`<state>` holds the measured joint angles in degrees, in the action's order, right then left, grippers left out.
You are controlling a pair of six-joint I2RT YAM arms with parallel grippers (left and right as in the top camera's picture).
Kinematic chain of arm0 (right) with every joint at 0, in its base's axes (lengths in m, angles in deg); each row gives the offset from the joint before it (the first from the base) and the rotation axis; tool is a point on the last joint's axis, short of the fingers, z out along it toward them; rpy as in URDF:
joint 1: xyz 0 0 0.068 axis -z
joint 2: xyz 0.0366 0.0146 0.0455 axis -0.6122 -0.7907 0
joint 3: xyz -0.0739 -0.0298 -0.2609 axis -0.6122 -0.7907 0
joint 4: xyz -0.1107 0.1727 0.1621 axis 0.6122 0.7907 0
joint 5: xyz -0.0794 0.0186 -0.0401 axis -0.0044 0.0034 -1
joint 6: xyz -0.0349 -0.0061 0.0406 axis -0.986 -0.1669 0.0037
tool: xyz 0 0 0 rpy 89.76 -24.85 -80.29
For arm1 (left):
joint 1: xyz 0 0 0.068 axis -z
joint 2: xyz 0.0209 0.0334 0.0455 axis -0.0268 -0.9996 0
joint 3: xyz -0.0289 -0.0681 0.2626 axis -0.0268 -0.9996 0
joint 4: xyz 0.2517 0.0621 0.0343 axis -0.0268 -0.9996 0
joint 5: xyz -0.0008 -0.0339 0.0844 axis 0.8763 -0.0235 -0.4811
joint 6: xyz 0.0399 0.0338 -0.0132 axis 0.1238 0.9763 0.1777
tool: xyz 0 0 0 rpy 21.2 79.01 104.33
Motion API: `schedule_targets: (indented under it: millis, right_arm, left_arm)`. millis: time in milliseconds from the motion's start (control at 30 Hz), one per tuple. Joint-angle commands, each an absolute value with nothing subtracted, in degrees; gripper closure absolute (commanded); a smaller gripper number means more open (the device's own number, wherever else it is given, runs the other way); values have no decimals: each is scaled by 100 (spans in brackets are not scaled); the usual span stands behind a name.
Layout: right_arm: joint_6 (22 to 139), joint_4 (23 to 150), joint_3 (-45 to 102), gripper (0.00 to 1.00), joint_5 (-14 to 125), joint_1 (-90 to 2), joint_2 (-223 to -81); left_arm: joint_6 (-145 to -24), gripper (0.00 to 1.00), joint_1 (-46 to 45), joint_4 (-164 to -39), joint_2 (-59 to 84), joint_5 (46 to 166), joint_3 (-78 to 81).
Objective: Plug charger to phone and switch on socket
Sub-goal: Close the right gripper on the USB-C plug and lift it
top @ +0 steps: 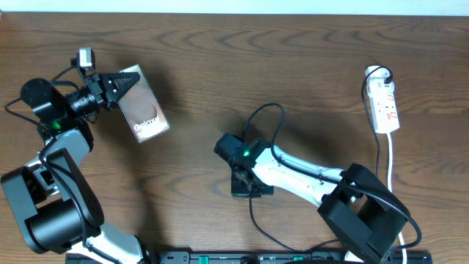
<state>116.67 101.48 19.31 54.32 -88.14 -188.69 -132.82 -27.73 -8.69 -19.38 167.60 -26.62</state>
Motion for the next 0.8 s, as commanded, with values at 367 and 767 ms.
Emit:
schedule_targets:
  millis: [367,767]
  right_arm:
    - [7459,9549,2254,99,8850,-6659,-19033]
    - [3457,10041,2248,99,11152,-5922,-19033]
  left_arm:
    - [-13245,93,-2771,-839,-1862,16832,-2632]
    - [-13245,93,-2771,-836,-1862,16832,-2632]
